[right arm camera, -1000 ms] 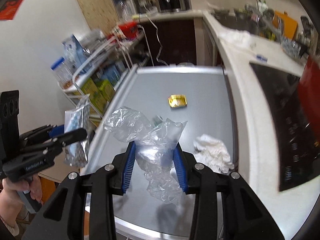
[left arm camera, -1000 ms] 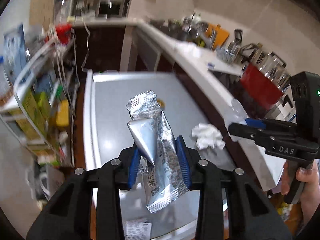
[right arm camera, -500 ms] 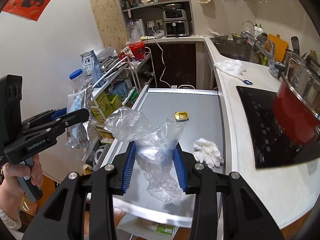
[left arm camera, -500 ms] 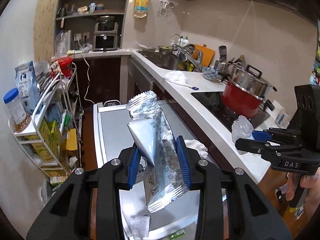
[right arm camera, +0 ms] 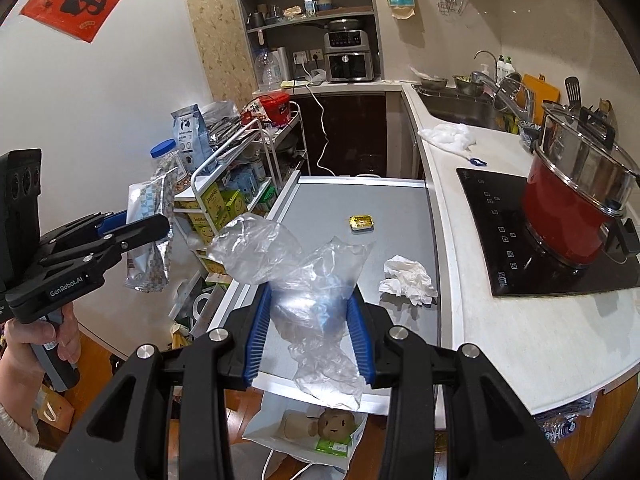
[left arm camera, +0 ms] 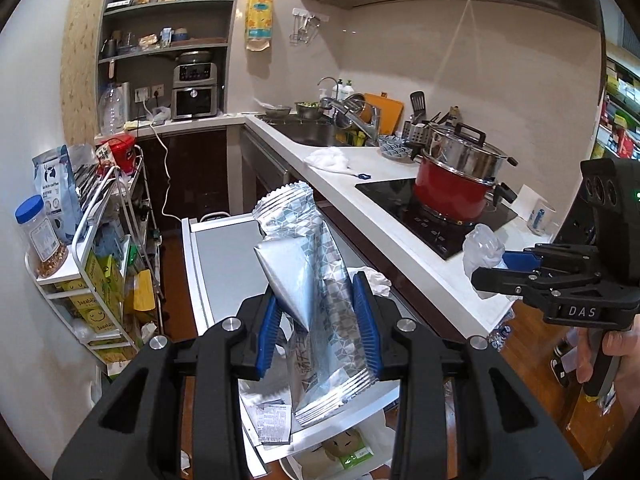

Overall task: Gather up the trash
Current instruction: 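Lift foil packets with left tool while right tool lifts clear plastic bag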

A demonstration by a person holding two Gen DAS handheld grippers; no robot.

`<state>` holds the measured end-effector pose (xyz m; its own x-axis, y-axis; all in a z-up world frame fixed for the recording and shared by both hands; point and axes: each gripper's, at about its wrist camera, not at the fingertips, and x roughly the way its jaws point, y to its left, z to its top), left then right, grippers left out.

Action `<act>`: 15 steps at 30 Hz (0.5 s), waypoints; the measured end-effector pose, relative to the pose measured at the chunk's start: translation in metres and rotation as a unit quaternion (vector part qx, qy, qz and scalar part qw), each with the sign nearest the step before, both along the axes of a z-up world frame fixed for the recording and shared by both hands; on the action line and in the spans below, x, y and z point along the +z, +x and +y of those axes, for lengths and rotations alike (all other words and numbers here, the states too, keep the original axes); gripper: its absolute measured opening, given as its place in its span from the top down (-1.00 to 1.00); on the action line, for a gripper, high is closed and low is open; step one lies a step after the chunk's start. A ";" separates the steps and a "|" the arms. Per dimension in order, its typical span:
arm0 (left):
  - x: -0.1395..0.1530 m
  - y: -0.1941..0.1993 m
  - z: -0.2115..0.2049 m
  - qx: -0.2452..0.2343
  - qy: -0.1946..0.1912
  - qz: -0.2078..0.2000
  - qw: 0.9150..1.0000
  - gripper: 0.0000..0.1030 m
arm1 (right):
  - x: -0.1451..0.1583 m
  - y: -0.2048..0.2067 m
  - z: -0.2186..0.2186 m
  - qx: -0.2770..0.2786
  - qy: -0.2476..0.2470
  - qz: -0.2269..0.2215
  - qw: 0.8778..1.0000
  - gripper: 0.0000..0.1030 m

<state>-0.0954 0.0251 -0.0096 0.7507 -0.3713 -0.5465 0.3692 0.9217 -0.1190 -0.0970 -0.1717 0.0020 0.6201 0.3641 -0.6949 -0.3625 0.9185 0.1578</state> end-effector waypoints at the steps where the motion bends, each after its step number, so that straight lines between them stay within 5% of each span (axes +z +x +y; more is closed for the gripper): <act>1: 0.001 -0.002 -0.001 -0.001 0.001 -0.002 1.000 0.30 | 0.001 -0.002 -0.001 -0.001 0.000 -0.002 1.000 0.29; 15: -0.018 -0.035 -0.007 -0.056 0.012 0.031 0.998 0.30 | -0.022 -0.033 0.000 0.012 -0.001 0.046 0.999 0.29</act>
<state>-0.1305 0.0184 -0.0276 0.6695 -0.4378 -0.6001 0.4629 0.8777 -0.1240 -0.1296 -0.1716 -0.0197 0.5447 0.3763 -0.7494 -0.3681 0.9103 0.1895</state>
